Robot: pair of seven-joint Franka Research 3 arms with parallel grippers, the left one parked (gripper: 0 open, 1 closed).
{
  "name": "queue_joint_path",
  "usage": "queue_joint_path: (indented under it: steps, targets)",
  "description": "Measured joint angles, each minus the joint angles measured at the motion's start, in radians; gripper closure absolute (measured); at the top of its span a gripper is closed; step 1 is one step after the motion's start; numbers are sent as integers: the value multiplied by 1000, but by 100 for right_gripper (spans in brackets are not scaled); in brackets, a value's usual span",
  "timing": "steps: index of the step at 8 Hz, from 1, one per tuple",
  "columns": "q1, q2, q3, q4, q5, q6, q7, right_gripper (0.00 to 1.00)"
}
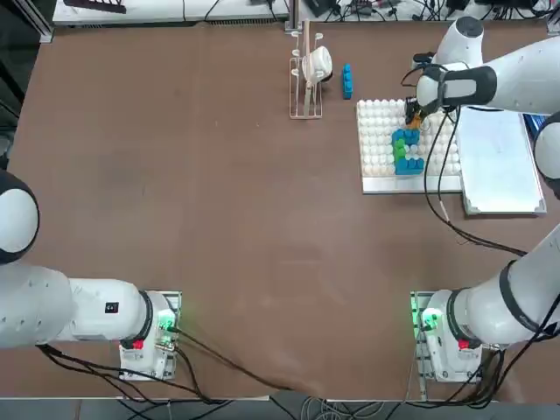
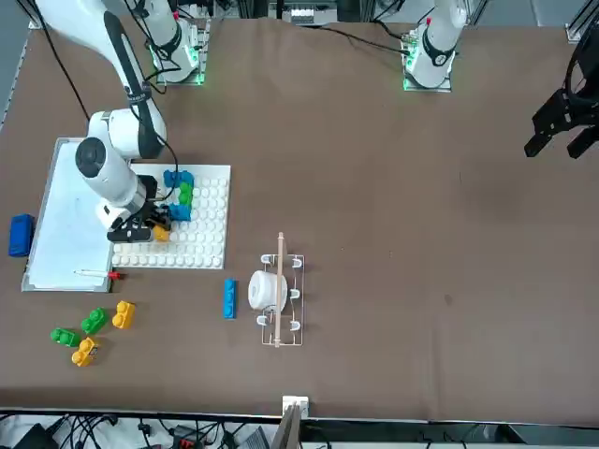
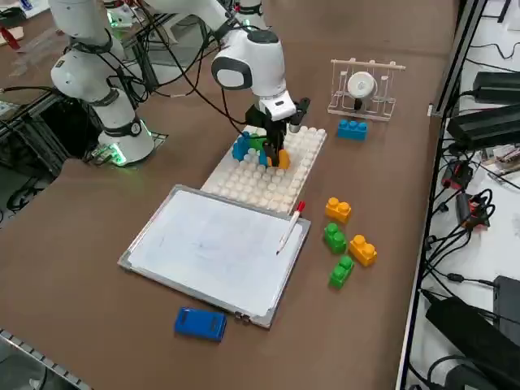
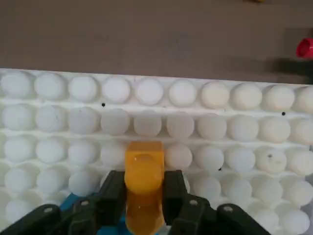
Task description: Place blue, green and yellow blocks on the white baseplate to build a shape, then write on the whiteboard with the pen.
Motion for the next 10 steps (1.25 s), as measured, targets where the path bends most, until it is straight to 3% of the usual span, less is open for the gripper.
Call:
queue_joint_path:
  steps: [10]
  targets:
    - [1,29,0,-2,0,32,0,58]
